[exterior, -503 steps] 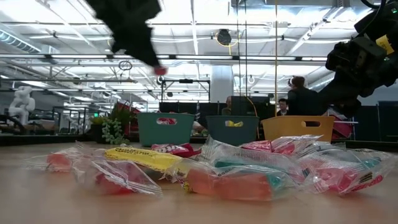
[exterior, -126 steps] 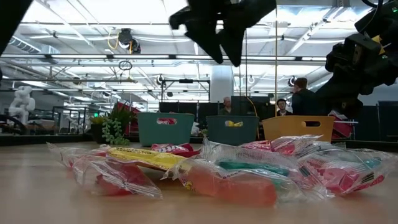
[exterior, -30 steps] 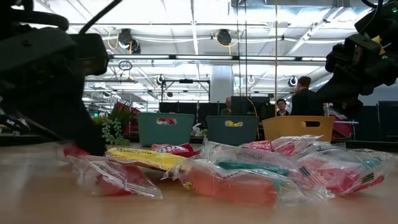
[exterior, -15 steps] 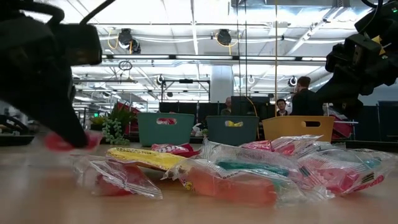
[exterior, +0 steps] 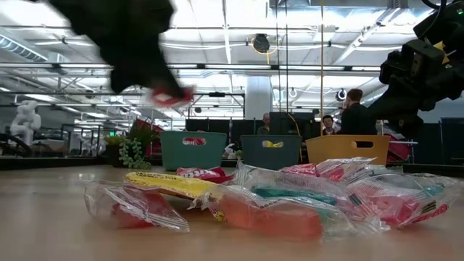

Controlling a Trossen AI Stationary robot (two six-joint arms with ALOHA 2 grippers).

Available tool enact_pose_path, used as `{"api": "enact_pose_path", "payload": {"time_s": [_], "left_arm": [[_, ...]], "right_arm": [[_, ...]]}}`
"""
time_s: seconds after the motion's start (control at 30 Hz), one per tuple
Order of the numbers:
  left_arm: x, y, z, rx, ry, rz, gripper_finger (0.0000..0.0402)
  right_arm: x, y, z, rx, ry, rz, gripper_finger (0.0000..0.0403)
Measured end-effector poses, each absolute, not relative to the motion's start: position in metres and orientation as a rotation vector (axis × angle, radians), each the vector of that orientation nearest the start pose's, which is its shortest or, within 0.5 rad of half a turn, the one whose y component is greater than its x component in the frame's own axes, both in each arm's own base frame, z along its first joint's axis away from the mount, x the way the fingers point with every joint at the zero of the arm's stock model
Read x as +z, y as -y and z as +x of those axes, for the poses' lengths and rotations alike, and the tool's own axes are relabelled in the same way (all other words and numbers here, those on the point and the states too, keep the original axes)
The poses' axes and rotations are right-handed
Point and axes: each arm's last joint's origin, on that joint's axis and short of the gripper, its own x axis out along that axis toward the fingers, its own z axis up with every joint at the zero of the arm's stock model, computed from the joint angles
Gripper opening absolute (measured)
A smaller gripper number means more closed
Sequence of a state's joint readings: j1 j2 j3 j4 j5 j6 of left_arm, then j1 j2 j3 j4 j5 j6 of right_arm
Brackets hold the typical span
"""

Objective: Sort candy
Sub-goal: Put the orange gummy candy into the yellow bin

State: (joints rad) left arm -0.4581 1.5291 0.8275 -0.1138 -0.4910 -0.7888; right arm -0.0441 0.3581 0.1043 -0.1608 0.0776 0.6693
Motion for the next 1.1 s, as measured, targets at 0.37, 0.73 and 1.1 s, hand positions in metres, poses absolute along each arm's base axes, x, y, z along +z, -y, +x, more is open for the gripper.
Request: {"api": "enact_pose_path", "payload": {"time_s": [0.37, 0.73, 1.1], "left_arm": [[0.258, -0.003, 0.387, 0.302, -0.529, -0.231, 0.0015], [0.283, -0.131, 0.500, 0.167, -0.352, -0.138, 0.0014], [0.220, -0.178, 0.561, 0.186, -0.267, -0.102, 0.0047]], "right_arm": [[0.154, 0.007, 0.113, -0.254, -0.359, 0.652, 0.0002], [0.154, 0.007, 0.113, -0.254, -0.359, 0.652, 0.0002], [0.154, 0.007, 0.113, -0.254, -0.359, 0.652, 0.0002]]}}
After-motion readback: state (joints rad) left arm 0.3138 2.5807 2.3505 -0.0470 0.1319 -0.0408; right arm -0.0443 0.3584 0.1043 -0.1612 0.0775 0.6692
